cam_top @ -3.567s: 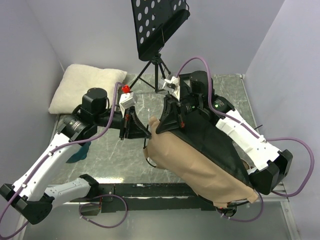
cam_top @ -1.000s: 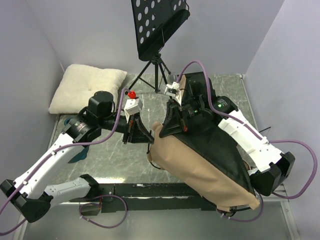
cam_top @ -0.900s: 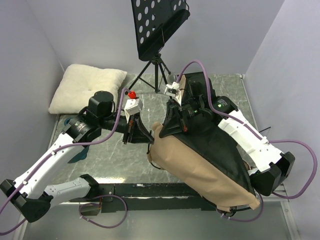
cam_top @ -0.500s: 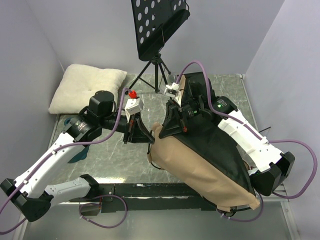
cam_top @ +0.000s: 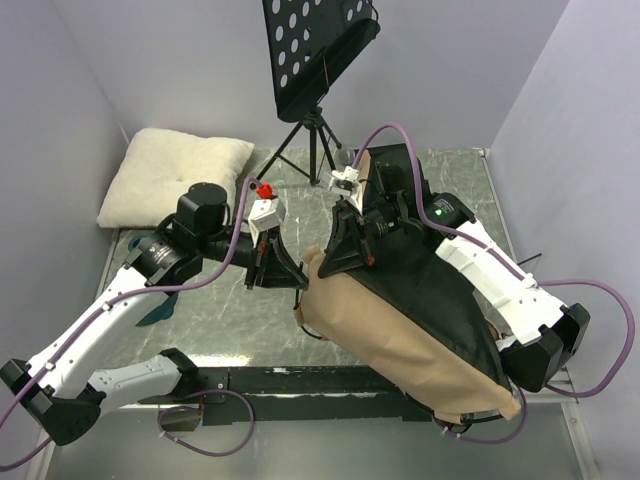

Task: Set up the pet tent

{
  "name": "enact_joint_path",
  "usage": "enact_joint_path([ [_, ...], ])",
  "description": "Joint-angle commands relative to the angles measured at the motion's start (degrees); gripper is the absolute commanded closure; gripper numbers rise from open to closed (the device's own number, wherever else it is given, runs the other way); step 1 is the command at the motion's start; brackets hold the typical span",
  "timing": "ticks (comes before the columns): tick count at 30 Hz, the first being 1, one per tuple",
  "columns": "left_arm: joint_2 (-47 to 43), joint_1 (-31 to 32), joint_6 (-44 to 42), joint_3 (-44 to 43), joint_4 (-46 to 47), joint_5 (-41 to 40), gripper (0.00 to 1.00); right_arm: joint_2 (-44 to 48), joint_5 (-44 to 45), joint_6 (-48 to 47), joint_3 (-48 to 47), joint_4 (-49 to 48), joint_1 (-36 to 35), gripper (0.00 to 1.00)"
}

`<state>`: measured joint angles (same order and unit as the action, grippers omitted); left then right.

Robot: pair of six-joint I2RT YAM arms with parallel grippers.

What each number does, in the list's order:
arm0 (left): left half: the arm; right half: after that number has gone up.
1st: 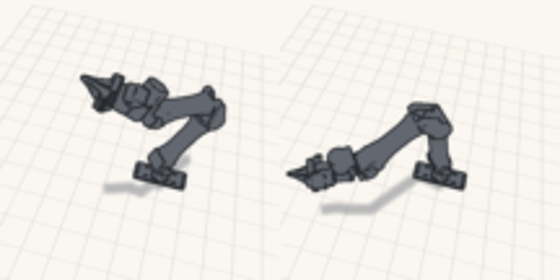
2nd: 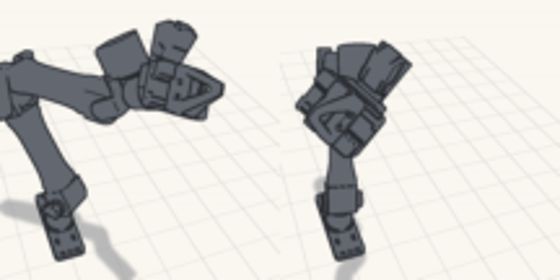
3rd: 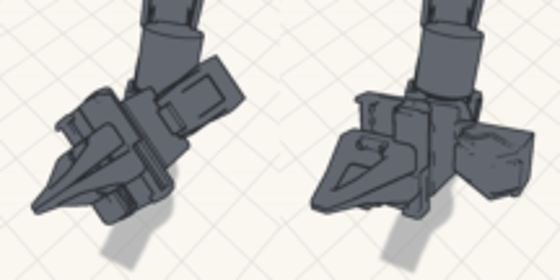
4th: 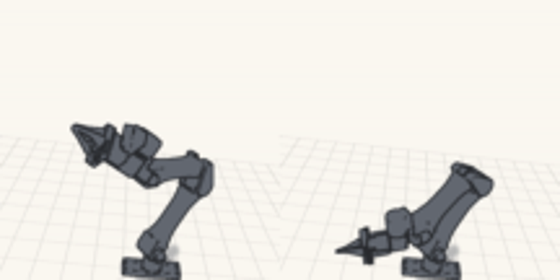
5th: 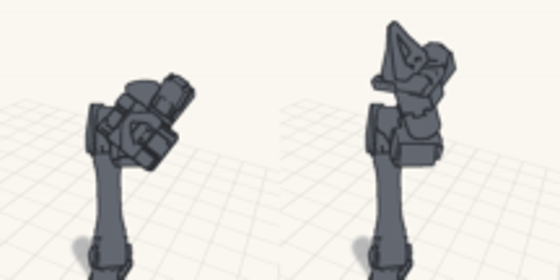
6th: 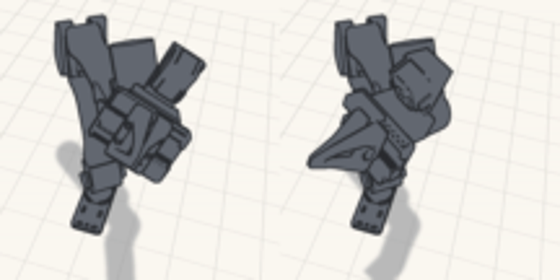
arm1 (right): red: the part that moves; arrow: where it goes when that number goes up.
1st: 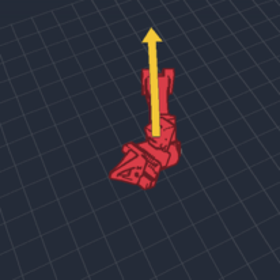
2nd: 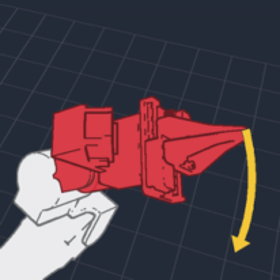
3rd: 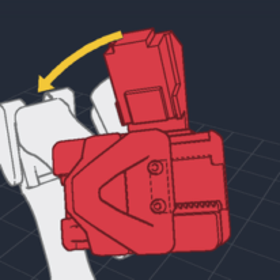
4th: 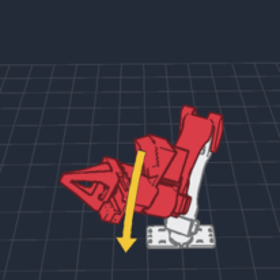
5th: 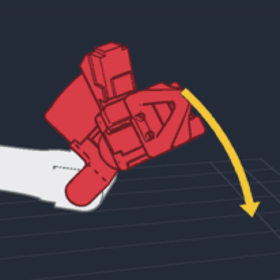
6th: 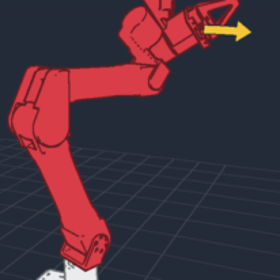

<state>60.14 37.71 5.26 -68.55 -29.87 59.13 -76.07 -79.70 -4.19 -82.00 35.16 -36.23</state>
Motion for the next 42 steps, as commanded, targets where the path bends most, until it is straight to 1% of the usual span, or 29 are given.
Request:
enact_joint_path([
  [1,0.4,0.3,1.0,0.4,-0.5,-0.6,0.99,2.2,-3.2,-0.7,0.3,-2.1,-1.0,1.00],
  [3,1.2,0.2,0.1,-0.3,-1.3,-0.2,0.99,2.2,-3.2,-0.2,0.2,-2.6,-1.1,1.00],
  [18,2.3,0.3,1.8,-0.8,0.3,0.7,0.99,2.2,-3.5,-3.0,-0.4,-0.3,-1.9,1.00],
  [23,1.5,0.2,1.0,0.3,-0.9,1.9,0.99,2.4,-3.4,-3.2,-0.6,0.0,-1.9,1.00],
  [29,0.6,-0.2,3.6,2.0,1.7,2.1,0.99,2.5,-3.4,-2.4,-0.4,-0.9,-1.9,1.00],
  [33,1.6,-0.2,2.7,0.4,0.9,1.8,0.99,2.4,-3.2,-2.3,-0.4,-0.8,-1.9,1.00],
  [42,2.6,-0.3,3.4,-0.1,1.7,2.3,0.99,2.3,-3.2,-4.1,-0.5,0.8,-2.4,1.00],
])
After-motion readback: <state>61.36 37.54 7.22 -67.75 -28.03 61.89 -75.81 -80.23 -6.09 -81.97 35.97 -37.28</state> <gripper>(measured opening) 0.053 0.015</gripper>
